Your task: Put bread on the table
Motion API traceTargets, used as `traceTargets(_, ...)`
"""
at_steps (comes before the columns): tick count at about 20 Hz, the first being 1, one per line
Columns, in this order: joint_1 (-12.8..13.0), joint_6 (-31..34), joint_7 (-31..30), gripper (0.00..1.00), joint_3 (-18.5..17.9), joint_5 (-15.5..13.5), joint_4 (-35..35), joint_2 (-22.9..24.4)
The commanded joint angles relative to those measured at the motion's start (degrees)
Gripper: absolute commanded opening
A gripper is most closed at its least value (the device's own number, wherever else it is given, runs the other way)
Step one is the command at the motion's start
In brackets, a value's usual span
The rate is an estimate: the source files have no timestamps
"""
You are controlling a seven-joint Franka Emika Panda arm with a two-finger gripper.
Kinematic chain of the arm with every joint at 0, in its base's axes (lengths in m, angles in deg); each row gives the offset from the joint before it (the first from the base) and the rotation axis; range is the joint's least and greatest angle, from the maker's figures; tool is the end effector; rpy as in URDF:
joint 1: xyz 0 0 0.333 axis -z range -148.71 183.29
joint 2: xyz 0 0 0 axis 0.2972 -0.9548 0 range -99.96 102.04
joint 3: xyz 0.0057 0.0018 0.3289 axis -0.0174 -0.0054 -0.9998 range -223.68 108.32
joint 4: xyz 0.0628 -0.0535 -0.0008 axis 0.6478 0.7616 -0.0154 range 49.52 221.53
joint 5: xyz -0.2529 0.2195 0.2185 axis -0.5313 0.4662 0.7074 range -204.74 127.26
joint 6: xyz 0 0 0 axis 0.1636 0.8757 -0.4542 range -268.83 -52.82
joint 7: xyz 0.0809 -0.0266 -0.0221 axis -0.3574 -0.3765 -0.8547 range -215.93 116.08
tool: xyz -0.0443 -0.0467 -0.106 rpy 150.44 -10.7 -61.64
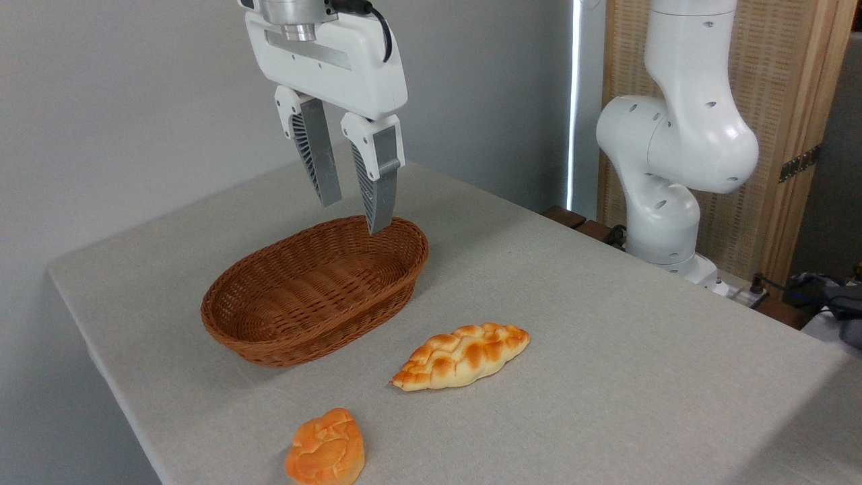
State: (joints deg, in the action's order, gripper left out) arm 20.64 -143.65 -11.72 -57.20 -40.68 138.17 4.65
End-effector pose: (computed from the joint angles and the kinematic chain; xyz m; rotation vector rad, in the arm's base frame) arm 0.5396 -0.0405 0.6328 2.9064 -1.1172 0.0357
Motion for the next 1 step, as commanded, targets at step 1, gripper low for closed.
traceTargets(1, 0.34, 0.79, 1.17, 1.0, -0.57, 0.71, 0.7, 0.96)
